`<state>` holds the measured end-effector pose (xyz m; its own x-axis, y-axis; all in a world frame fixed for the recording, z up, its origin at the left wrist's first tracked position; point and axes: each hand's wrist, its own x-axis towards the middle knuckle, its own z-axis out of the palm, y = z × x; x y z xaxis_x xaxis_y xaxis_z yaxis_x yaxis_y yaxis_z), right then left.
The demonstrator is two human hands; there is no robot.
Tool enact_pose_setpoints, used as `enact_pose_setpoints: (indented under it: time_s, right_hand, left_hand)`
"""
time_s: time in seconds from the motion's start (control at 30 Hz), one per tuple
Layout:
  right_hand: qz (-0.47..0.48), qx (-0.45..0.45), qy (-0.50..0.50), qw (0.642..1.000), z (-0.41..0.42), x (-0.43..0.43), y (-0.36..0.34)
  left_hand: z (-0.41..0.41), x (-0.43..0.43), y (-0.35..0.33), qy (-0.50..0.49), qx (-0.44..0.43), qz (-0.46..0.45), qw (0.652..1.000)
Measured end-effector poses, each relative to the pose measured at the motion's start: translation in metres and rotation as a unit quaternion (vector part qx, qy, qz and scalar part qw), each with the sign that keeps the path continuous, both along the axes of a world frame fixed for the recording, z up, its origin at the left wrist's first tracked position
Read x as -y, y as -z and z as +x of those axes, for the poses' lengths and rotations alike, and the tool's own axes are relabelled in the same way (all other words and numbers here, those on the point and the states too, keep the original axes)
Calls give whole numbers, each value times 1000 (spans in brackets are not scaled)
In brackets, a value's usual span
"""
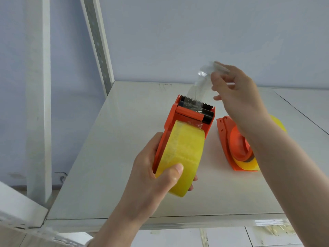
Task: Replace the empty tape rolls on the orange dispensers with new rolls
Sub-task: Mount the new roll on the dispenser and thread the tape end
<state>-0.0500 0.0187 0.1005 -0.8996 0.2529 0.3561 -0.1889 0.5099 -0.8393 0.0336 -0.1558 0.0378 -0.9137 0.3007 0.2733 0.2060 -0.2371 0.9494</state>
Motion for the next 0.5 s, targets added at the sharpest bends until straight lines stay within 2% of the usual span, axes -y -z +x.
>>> enact_pose_setpoints:
  time_s: [0.13,0.3,0.37,0.5]
  right_hand:
    - [95,-9,76,992,-12,-7,11]
    - [206,35,79,975,-6,-4,32]
    - [175,68,48,981,3,2,36]
    - [8,131,-24,991,29,25,50]
  left_hand:
    - [-1,2,-5,-7,-2,27,1000]
    - [-9,7,-21,-28,-29,73,997]
    - [-13,9,-29,-33,-33,90,995]
    - [-20,7,-39,-37,-21,100,994]
